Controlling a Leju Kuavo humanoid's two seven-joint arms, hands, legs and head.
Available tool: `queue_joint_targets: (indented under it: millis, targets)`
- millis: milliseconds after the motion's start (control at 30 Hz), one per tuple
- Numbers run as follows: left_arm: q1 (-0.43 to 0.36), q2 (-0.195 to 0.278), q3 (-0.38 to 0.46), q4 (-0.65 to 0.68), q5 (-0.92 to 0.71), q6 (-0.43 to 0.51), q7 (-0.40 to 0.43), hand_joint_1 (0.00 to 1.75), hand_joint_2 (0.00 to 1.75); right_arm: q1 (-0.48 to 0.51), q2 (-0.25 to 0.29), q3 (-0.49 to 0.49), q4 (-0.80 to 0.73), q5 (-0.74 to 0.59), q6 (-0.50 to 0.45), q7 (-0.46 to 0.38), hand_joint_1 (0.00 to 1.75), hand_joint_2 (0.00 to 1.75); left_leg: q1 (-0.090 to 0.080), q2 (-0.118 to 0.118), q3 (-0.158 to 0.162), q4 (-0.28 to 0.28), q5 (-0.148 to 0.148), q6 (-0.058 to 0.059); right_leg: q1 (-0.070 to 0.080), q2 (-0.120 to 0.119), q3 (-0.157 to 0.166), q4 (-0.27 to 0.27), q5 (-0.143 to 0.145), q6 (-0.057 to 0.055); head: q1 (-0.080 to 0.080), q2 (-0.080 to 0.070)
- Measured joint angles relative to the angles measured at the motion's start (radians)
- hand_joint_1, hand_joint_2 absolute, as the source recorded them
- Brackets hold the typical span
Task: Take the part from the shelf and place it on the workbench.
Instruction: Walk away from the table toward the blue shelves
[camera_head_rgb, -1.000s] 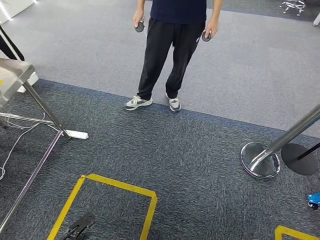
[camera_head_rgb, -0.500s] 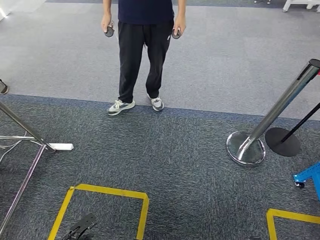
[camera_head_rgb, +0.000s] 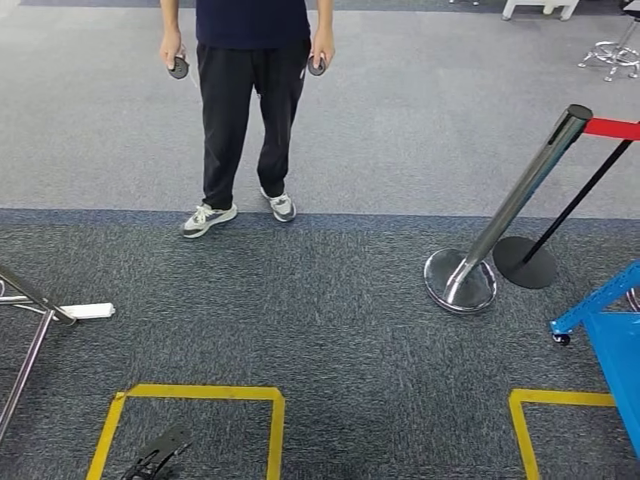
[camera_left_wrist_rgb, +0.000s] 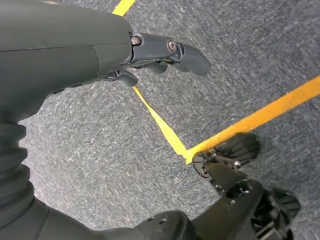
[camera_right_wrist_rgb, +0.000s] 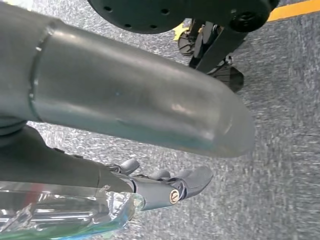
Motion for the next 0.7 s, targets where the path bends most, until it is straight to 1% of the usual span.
queue_joint_targets:
  millis: [33,67,100,133,167,200,233,267,300,333,367,400,433,467,500,533,567,600,633,667,700]
  targets:
    - [0.000,-0.001,0.000,0.000,0.000,0.000,-0.001,0.00,1.75,0.002,0.000,-0.002,0.000,0.001,0.000,-0.001,0.00,0.00,-0.001,0.007,0.003,0.000,-0.002,-0.002,0.000,-0.013,0.041,-0.074,0.031,-0.001,0.000,0.000]
    - [0.001,-0.002,0.001,0.000,0.000,0.000,-0.003,0.00,1.75,0.004,0.000,-0.005,-0.001,0.002,-0.002,-0.003,0.00,0.00,-0.003,0.014,0.005,0.002,-0.006,-0.006,0.003,-0.027,0.080,-0.144,0.054,-0.003,0.000,0.000]
    - [0.004,-0.002,0.001,0.000,0.000,0.002,-0.005,0.00,1.75,0.007,0.000,-0.008,-0.003,0.002,-0.005,-0.005,0.00,0.00,-0.005,0.020,0.007,0.003,-0.008,-0.010,0.005,-0.038,0.109,-0.194,0.067,-0.008,-0.001,0.000]
    - [0.007,-0.003,0.001,0.000,0.001,0.004,-0.007,0.00,1.75,0.011,-0.001,-0.010,-0.006,0.002,-0.009,-0.008,0.00,0.00,-0.008,0.026,0.009,0.004,-0.010,-0.014,0.007,-0.043,0.123,-0.218,0.070,-0.013,-0.001,0.000]
    - [0.011,-0.003,0.001,-0.001,0.002,0.009,-0.008,0.00,1.75,0.016,-0.004,-0.011,-0.012,0.002,-0.015,-0.010,0.00,0.00,-0.009,0.032,0.010,0.004,-0.011,-0.018,0.010,-0.037,0.124,-0.221,0.068,-0.020,-0.002,0.000]
    - [0.016,-0.003,0.001,-0.003,0.005,0.014,-0.010,0.00,1.75,0.022,-0.007,-0.012,-0.019,0.002,-0.021,-0.011,0.00,0.00,-0.009,0.038,0.011,0.003,-0.012,-0.023,0.009,-0.029,0.123,-0.222,0.069,-0.028,-0.002,0.000]
    - [0.019,-0.003,0.000,-0.006,0.008,0.019,-0.011,0.00,1.75,0.029,-0.011,-0.012,-0.027,0.002,-0.028,-0.012,0.00,0.00,-0.007,0.036,0.013,0.004,-0.016,-0.028,0.008,-0.022,0.123,-0.224,0.071,-0.034,-0.002,0.000]
    - [0.023,-0.003,0.000,-0.009,0.012,0.024,-0.012,0.00,1.75,0.032,-0.014,-0.011,-0.033,0.003,-0.034,-0.013,0.00,0.00,-0.006,0.025,0.008,0.017,-0.028,-0.034,0.007,-0.015,0.123,-0.226,0.072,-0.040,-0.003,0.000]
    - [0.025,-0.003,0.000,-0.013,0.016,0.027,-0.014,0.00,1.75,0.032,-0.017,-0.011,-0.037,0.004,-0.038,-0.014,0.00,0.00,-0.004,0.009,-0.007,0.050,-0.050,-0.039,0.005,-0.008,0.124,-0.229,0.075,-0.046,-0.003,0.000]
    - [0.027,-0.002,-0.001,-0.015,0.019,0.028,-0.014,0.00,1.75,0.029,-0.018,-0.011,-0.039,0.006,-0.040,-0.014,0.00,0.00,-0.003,-0.008,-0.033,0.105,-0.081,-0.042,0.004,-0.001,0.123,-0.231,0.076,-0.050,-0.004,0.000]
    - [0.029,-0.002,-0.001,-0.016,0.023,0.029,-0.015,0.00,1.75,0.026,-0.019,-0.012,-0.041,0.007,-0.039,-0.014,0.00,0.00,-0.003,-0.020,-0.068,0.176,-0.115,-0.044,0.004,0.008,0.122,-0.231,0.077,-0.052,-0.004,0.000]
    - [0.032,-0.002,-0.002,-0.016,0.027,0.029,-0.015,0.00,1.75,0.023,-0.019,-0.012,-0.042,0.008,-0.038,-0.012,0.00,0.00,-0.003,-0.025,-0.103,0.245,-0.141,-0.044,0.004,0.017,0.121,-0.231,0.077,-0.053,-0.004,0.000]
    - [0.034,-0.002,-0.003,-0.016,0.030,0.029,-0.015,0.00,1.75,0.022,-0.019,-0.012,-0.043,0.010,-0.036,-0.008,0.00,0.00,-0.003,-0.027,-0.126,0.288,-0.149,-0.044,0.004,0.026,0.121,-0.231,0.077,-0.054,-0.004,0.000]
    - [0.036,-0.003,-0.004,-0.016,0.033,0.028,-0.015,0.00,1.75,0.023,-0.019,-0.012,-0.043,0.012,-0.034,-0.004,0.00,0.00,-0.003,-0.028,-0.133,0.295,-0.137,-0.044,0.004,0.035,0.121,-0.231,0.077,-0.053,-0.004,0.000]
    - [0.037,-0.003,-0.006,-0.016,0.036,0.028,-0.015,0.00,1.75,0.023,-0.019,-0.012,-0.043,0.013,-0.033,0.001,0.00,0.00,-0.002,-0.031,-0.120,0.261,-0.106,-0.043,0.004,0.044,0.122,-0.231,0.078,-0.052,-0.004,0.000]
    - [0.037,-0.003,-0.007,-0.016,0.038,0.027,-0.015,0.00,1.75,0.023,-0.019,-0.011,-0.043,0.014,-0.031,0.005,0.00,0.00,0.000,-0.038,-0.090,0.196,-0.066,-0.042,0.003,0.054,0.123,-0.231,0.078,-0.051,-0.004,0.000]
    - [0.037,-0.003,-0.008,-0.016,0.039,0.025,-0.015,0.00,1.75,0.023,-0.019,-0.011,-0.043,0.015,-0.030,0.008,0.00,0.00,0.003,-0.056,-0.056,0.123,-0.032,-0.042,0.003,0.063,0.123,-0.230,0.079,-0.048,-0.004,0.000]
    - [0.036,-0.003,-0.009,-0.016,0.040,0.024,-0.015,0.00,1.75,0.022,-0.019,-0.011,-0.043,0.016,-0.028,0.010,0.00,0.00,0.005,-0.072,-0.027,0.063,-0.011,-0.041,0.004,0.072,0.121,-0.228,0.080,-0.044,-0.003,0.000]
    - [0.035,-0.003,-0.009,-0.016,0.041,0.023,-0.014,0.00,1.75,0.021,-0.019,-0.011,-0.044,0.016,-0.027,0.012,0.00,0.00,0.006,-0.084,-0.009,0.024,-0.002,-0.039,0.004,0.080,0.118,-0.227,0.081,-0.039,-0.003,0.000]
    - [0.033,-0.003,-0.009,-0.016,0.042,0.022,-0.014,0.00,1.75,0.021,-0.019,-0.011,-0.044,0.016,-0.026,0.014,0.00,0.00,0.006,-0.090,-0.003,0.008,-0.002,-0.035,0.003,0.088,0.114,-0.227,0.084,-0.033,-0.003,0.000]
    - [0.032,-0.003,-0.010,-0.016,0.043,0.022,-0.014,0.00,1.75,0.023,-0.019,-0.011,-0.044,0.016,-0.025,0.015,0.00,0.00,0.005,-0.083,-0.003,0.004,-0.002,-0.029,0.001,0.096,0.110,-0.229,0.087,-0.027,-0.003,0.000]
